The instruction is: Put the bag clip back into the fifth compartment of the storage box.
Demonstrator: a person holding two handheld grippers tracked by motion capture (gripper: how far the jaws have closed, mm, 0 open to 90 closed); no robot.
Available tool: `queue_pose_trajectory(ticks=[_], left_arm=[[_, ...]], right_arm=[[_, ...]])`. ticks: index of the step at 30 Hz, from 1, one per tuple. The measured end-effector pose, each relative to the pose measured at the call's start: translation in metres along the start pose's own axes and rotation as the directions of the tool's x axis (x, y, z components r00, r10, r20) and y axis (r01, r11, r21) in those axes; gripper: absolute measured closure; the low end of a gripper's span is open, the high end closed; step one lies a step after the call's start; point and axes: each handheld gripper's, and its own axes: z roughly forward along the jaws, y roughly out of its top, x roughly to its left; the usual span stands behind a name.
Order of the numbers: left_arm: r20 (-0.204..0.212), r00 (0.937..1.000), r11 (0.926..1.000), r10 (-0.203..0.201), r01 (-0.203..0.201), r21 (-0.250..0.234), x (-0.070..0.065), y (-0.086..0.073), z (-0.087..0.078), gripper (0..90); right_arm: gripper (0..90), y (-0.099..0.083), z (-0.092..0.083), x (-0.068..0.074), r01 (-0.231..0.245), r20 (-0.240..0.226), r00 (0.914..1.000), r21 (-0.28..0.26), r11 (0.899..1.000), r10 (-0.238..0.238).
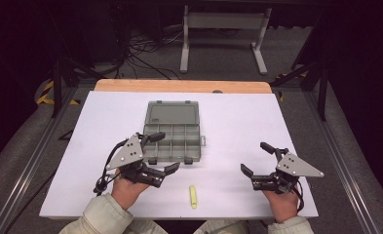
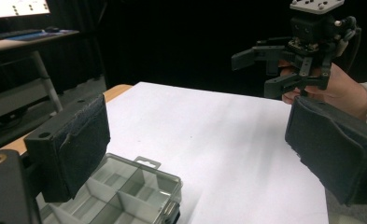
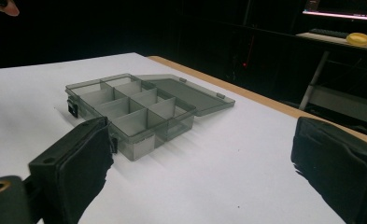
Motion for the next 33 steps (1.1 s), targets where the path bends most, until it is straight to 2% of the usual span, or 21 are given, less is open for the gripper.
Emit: queue_pose_trajectory(ticks=[9,13,14,16,18,27,30,32,33], left_arm=[[0.052,0.9986,1.0000,-0.008,0.008,0.006,-0.004,0.002,0.016,8.5],[0.081,0.9967,0.9999,-0.005,0.004,0.014,-0.006,0.003,0.026,10.3],[0.091,0.9956,0.9997,-0.020,0.019,0.012,-0.008,0.002,0.031,10.4],[0.099,0.9950,0.9998,-0.011,0.009,0.021,-0.008,0.002,0.033,10.5],[0.114,0.9932,0.9995,-0.022,0.020,0.025,-0.009,0.002,0.037,10.5],[0.155,0.9875,0.9986,-0.029,0.022,0.048,-0.010,0.000,0.046,13.8],[0.180,0.9828,0.9967,-0.042,0.028,0.077,-0.007,0.000,0.050,22.9],[0.203,0.9780,0.9944,-0.049,0.029,0.101,-0.005,0.001,0.051,33.0],[0.205,0.9775,0.9934,-0.048,0.026,0.112,-0.004,0.001,0.052,38.3]], right_arm=[[5.9,0.000,0.000,0.000,0.000,-0.002,1.0000,0.001,1.000,0.000],[5.9,0.000,0.000,0.000,0.001,-0.002,1.0000,0.003,1.000,-0.001],[5.9,0.000,0.000,0.000,0.001,-0.002,1.0000,0.001,1.000,-0.001],[5.9,0.000,0.000,0.000,0.000,-0.002,1.0000,-0.001,1.000,0.000],[5.9,0.000,0.000,0.000,-0.003,-0.002,1.0000,0.000,1.000,0.003],[6.0,-0.001,0.000,-0.001,-0.002,-0.005,1.0000,0.001,1.000,0.002],[6.0,0.000,-0.001,-0.001,-0.001,-0.003,1.0000,-0.001,1.000,0.001],[6.0,-0.001,-0.001,-0.001,0.000,-0.002,1.0000,0.000,1.000,0.000],[6.0,-0.001,-0.001,-0.001,0.000,-0.002,1.0000,0.000,1.000,0.000]])
